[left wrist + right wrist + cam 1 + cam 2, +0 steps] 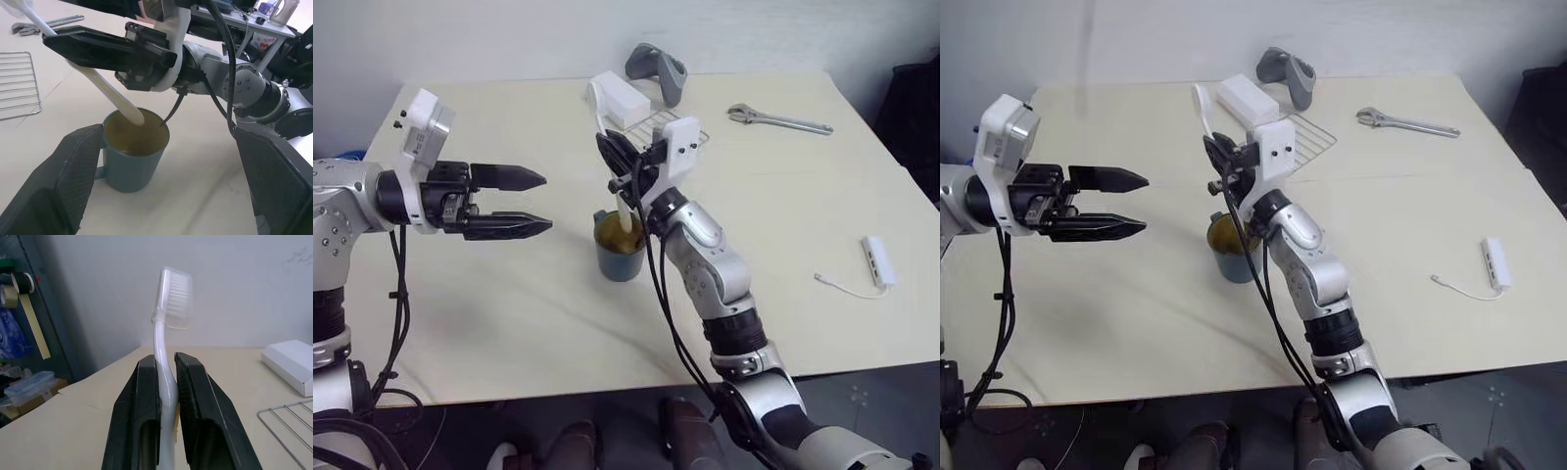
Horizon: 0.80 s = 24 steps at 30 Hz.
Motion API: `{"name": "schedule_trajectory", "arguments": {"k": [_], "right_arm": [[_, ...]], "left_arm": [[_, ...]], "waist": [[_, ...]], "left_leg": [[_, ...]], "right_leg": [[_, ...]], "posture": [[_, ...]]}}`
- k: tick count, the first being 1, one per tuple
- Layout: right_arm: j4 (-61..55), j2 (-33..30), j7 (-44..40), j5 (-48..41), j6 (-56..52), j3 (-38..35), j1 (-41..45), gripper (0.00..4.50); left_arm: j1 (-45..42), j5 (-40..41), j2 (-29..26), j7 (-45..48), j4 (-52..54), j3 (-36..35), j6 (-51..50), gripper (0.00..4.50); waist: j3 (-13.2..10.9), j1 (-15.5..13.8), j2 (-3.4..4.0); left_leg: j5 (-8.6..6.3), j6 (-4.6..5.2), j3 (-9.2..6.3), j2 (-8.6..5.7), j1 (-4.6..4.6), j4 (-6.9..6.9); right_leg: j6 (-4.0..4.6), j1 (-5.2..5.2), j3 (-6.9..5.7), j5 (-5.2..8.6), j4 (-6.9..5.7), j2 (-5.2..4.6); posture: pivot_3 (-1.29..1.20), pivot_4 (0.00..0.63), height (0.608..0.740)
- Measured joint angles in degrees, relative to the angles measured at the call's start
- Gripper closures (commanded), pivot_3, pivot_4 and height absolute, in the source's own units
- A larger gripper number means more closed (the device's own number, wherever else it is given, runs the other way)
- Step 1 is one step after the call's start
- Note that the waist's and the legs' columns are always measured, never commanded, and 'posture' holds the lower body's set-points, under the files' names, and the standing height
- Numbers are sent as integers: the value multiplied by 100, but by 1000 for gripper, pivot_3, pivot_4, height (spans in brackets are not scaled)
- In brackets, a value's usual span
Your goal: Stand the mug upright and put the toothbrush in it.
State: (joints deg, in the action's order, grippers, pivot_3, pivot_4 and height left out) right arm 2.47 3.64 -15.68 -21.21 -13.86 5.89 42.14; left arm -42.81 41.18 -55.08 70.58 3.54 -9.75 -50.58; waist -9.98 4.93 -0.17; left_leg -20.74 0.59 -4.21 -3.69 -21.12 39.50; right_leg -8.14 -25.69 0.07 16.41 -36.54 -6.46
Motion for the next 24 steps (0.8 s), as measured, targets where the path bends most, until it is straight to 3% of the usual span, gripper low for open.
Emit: {"name": "schedule_trajectory", "arguments": {"k": [2,15,20,24], "right_arm": [[-88,-32,-2,0,-72,-2,-92,4317],[-279,10,28,51,-188,-78,-88,34],[-1026,-408,29,-90,-787,-263,-63,34],[-1916,-1594,-327,-1018,-2046,-826,369,34]], "left_arm": [[-85,-13,12,8,-49,53,41,0],[-453,-164,223,125,-442,417,333,0],[-452,-238,241,159,-471,437,405,0],[-288,-255,262,199,-404,449,497,0]], "waist": [[0,-1,0],[0,-2,0],[0,-17,0],[-2,-69,3]], "left_leg": [[0,0,1,-1,-1,1],[0,-1,1,-2,1,1],[0,-1,0,-4,-1,4],[0,1,-4,-11,-8,9]], "right_leg": [[0,0,0,0,1,-1],[0,0,1,0,-1,-1],[0,0,1,0,-1,-4],[0,2,1,0,3,-11]], "posture": [[0,150,740],[0,150,740],[0,150,740],[0,150,740]]}}
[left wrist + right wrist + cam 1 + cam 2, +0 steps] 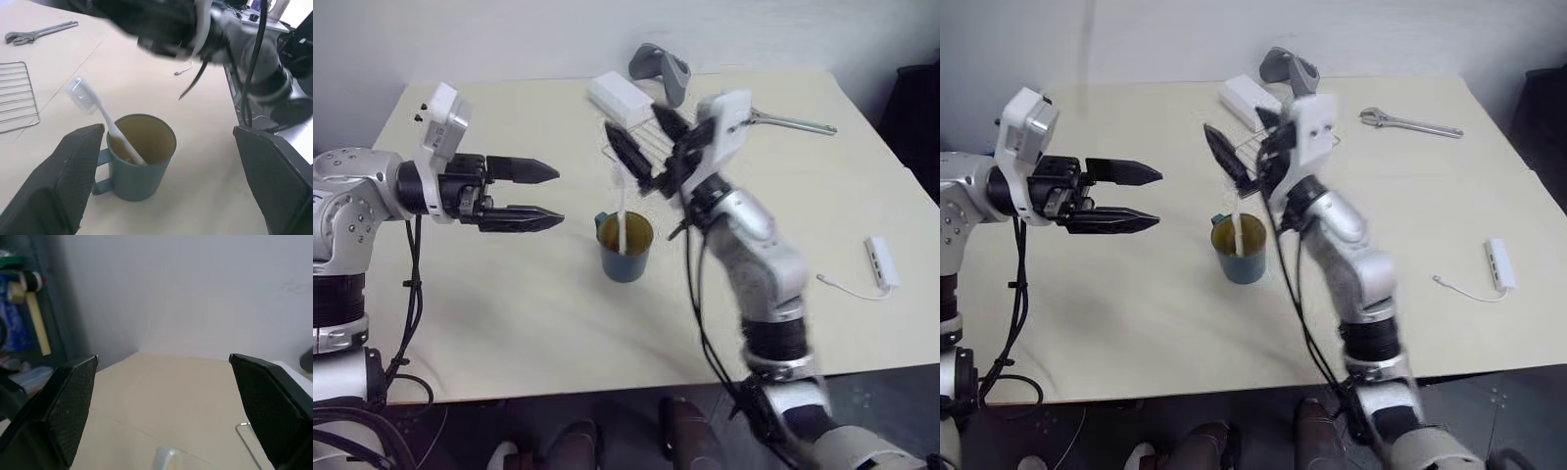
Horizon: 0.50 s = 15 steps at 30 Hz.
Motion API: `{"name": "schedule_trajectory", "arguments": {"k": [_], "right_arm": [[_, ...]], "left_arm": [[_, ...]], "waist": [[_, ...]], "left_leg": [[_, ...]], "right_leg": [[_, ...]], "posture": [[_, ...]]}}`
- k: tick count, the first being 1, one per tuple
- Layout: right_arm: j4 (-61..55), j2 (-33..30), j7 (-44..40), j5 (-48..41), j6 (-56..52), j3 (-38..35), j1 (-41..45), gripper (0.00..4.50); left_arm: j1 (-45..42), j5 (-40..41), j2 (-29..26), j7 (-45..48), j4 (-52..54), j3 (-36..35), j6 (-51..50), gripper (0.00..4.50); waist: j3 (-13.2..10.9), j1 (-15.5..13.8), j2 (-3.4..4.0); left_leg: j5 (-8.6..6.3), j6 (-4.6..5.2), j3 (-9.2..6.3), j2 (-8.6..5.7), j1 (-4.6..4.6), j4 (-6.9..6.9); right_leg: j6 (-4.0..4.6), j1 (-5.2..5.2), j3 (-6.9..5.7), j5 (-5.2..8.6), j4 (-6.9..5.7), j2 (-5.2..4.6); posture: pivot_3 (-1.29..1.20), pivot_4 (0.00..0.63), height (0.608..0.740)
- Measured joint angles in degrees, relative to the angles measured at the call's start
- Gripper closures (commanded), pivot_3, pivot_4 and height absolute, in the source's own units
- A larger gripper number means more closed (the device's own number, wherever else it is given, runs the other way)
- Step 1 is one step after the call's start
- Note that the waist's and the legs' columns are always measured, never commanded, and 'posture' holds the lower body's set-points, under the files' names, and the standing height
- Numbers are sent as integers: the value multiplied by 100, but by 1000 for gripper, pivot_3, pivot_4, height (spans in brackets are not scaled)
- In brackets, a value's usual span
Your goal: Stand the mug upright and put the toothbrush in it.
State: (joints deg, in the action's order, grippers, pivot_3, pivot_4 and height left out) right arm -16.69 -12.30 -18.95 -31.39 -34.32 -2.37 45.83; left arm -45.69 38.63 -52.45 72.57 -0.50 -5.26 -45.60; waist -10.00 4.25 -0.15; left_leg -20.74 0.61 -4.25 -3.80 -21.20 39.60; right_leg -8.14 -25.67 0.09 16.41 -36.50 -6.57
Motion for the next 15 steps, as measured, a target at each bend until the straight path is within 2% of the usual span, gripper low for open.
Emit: {"name": "schedule_trajectory", "arguments": {"k": [3,4,7,8,12,15], "right_arm": [[-427,-1485,-673,-1123,-1172,-733,170,34],[-558,-2171,-1103,-1465,-1547,-832,24,34],[-900,-4174,-2790,-1690,-1829,-947,-1211,34],[-860,-4631,-3258,-1625,-1816,-975,-1653,34],[-506,-5467,-4415,-1510,-1579,-1487,-2344,34],[-305,-5673,-4791,-1427,-1384,-1792,-2522,34]], "left_arm": [[148,-5,9,13,47,15,27,0],[188,-11,-13,32,90,11,56,0],[485,-85,-399,230,201,-64,228,0],[622,-154,-617,345,175,-101,334,0],[829,-549,-1255,907,-85,-86,957,0],[823,-735,-1494,1142,-408,-98,1241,0]], "waist": [[0,-108,0],[0,-147,0],[0,-265,0],[-1,-269,-1],[-2,-247,-1],[-2,-282,-1]], "left_leg": [[-3,5,1,3,-3,-2],[-3,6,4,4,-6,-7],[-11,21,22,10,-9,-20],[-14,26,32,10,-8,-22],[-16,39,89,13,11,-8],[-16,39,86,20,11,-3]], "right_leg": [[0,7,-1,0,14,0],[0,13,-2,0,42,0],[0,17,2,1,67,5],[0,17,4,1,69,5],[-6,16,35,-3,61,1],[-6,19,32,-3,59,3]], "posture": [[0,150,740],[0,150,740],[0,150,740],[0,150,740],[0,150,740],[0,150,740]]}}
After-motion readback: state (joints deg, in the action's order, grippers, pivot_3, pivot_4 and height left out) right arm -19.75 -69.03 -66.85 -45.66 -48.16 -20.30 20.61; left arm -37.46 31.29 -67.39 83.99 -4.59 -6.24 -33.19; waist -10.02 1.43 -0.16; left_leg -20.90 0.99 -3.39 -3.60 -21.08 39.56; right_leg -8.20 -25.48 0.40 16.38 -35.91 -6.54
